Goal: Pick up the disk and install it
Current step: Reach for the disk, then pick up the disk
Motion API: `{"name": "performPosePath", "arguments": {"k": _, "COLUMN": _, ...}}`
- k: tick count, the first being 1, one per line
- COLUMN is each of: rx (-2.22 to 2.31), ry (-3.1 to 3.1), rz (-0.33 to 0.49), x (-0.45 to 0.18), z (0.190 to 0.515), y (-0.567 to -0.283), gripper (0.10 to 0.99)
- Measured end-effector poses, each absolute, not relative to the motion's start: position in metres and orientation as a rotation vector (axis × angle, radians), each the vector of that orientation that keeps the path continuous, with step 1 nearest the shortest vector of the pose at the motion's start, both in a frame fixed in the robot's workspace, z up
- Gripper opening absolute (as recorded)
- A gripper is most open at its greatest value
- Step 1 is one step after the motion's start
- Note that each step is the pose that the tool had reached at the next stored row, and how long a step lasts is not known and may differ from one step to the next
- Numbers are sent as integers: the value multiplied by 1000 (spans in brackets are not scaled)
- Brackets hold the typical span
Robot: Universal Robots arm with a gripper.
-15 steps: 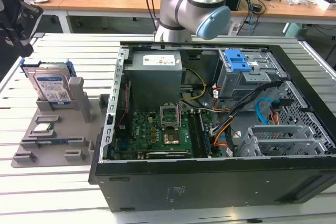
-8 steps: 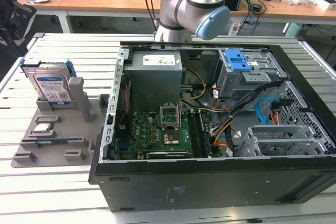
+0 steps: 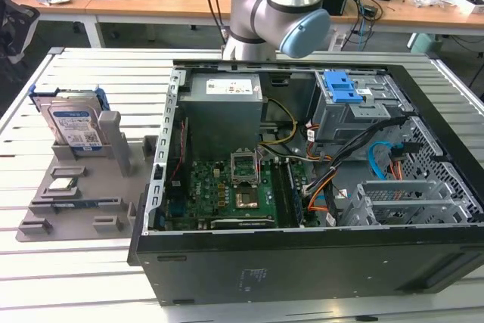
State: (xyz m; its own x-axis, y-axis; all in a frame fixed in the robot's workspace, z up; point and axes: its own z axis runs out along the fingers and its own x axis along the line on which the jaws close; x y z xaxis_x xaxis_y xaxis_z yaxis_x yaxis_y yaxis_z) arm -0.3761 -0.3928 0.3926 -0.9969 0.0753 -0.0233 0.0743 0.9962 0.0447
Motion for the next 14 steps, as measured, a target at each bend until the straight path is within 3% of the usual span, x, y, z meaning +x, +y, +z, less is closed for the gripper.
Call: {"name": "performPosePath", "arguments": {"k": 14, "rx": 96, "ry": 3115, "rz": 69, "x": -380, "z": 393, "y": -392, "gripper": 106}}
